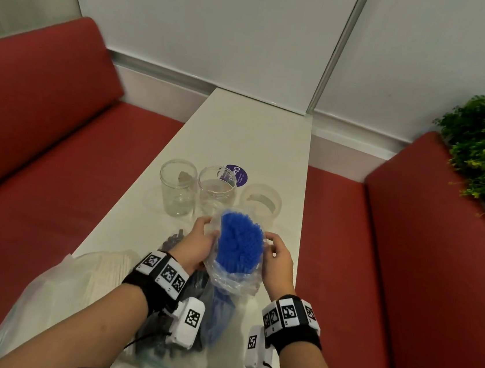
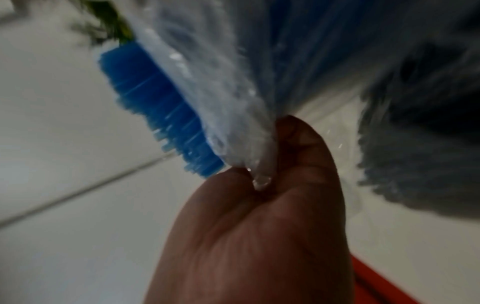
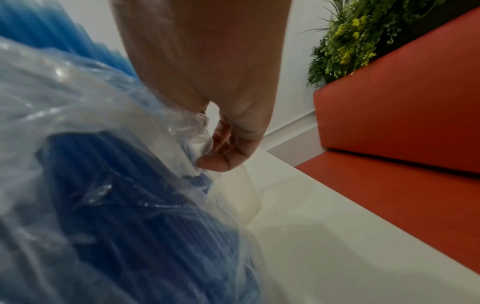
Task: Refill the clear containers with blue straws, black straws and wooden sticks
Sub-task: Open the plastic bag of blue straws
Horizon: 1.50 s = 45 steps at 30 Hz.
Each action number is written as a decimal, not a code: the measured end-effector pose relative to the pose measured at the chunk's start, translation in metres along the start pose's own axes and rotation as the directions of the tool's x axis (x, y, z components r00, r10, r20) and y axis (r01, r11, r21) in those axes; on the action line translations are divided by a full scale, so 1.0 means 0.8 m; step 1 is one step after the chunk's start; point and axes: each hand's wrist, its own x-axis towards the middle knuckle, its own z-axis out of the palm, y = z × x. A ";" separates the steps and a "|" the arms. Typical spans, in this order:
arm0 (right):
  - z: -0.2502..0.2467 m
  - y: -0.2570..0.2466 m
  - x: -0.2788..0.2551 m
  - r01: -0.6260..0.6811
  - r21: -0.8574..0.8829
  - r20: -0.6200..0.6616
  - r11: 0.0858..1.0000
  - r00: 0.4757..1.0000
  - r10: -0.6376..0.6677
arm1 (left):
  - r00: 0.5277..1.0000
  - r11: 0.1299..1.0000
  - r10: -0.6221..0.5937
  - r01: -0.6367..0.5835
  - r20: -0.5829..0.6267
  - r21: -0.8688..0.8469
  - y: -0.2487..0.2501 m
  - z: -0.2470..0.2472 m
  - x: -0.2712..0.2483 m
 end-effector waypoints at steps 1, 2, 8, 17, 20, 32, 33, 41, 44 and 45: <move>-0.001 0.000 -0.001 0.008 -0.028 -0.003 1.000 1.000 -0.009 | 0.996 0.993 0.088 -0.087 -0.010 0.082 0.001 -0.001 0.002; -0.004 -0.003 0.000 0.033 -0.073 -0.015 0.997 0.999 -0.035 | 0.982 0.968 0.188 -0.185 -0.006 0.169 0.005 -0.003 0.005; -0.013 -0.025 0.004 0.168 0.078 0.099 0.983 0.979 -0.176 | 0.948 0.927 0.314 -0.316 0.042 0.200 0.026 -0.006 0.014; -0.008 -0.002 0.014 0.092 -0.013 -0.007 0.996 0.996 -0.092 | 0.999 0.995 0.041 -0.041 -0.003 -0.092 0.002 -0.003 0.033; -0.005 0.006 0.010 0.061 -0.049 -0.009 0.997 0.998 -0.061 | 0.996 0.993 0.092 -0.091 0.008 -0.077 -0.011 -0.006 0.038; -0.022 -0.010 -0.032 0.241 -0.082 0.508 0.967 0.845 -0.167 | 0.995 0.951 0.090 -0.095 -0.030 -0.294 -0.032 -0.018 0.043; -0.020 -0.009 -0.036 0.207 -0.081 0.552 0.975 0.824 -0.128 | 0.995 0.973 0.094 -0.097 -0.025 -0.207 -0.035 -0.019 0.042; 0.017 0.025 -0.052 0.161 -0.227 0.426 0.961 0.903 -0.051 | 0.968 0.973 -0.141 0.174 0.205 -0.152 -0.046 -0.048 0.022; 0.026 0.029 -0.053 0.146 -0.299 0.375 0.943 0.927 -0.024 | 0.960 0.962 -0.144 0.193 0.242 -0.194 -0.037 -0.063 0.019; 0.027 0.029 -0.053 0.165 -0.376 0.371 0.912 0.929 -0.015 | 0.964 0.959 -0.133 0.184 0.230 -0.218 -0.033 -0.068 0.021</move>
